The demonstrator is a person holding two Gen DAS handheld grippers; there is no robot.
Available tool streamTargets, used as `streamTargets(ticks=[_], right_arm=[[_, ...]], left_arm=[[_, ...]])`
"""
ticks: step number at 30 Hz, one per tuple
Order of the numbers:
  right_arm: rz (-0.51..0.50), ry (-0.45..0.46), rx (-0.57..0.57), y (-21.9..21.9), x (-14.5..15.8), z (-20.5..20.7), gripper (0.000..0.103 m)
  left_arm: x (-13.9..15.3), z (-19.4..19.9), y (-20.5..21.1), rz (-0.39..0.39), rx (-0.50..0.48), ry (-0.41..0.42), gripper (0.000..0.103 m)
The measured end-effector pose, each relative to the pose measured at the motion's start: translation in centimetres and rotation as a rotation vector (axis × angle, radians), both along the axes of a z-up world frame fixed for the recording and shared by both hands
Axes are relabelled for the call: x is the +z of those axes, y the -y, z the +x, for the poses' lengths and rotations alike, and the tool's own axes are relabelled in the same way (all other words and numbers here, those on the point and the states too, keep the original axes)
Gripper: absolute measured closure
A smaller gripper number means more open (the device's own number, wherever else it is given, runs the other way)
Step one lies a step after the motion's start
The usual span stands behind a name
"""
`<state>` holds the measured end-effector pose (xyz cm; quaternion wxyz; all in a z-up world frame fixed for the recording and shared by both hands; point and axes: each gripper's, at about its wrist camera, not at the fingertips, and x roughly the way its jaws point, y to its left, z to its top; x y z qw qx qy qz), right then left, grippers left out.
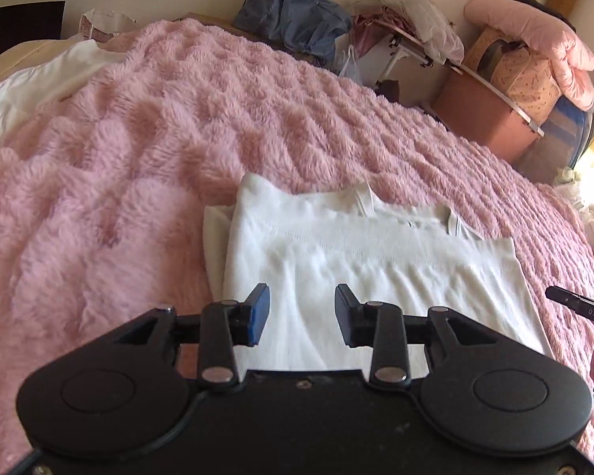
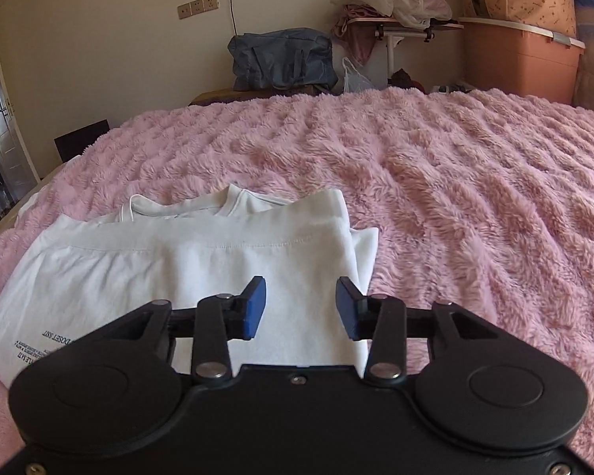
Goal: Fold small clothes
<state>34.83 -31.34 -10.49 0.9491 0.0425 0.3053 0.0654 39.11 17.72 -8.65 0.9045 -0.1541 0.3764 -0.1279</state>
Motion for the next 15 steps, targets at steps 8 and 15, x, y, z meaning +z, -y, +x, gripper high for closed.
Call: streamTargets(ticks=[8, 15], right_arm=[[-0.004, -0.007, -0.024, -1.6, -1.7, 7.5, 0.061], [0.003, -0.08, -0.067, -0.9, -4.8, 10.6, 0.069]], left_arm=[[-2.8, 7.4, -0.5, -0.156, 0.14, -0.01, 0.064], [-6.2, 9.5, -0.4, -0.046, 0.126, -0.05, 0.065]])
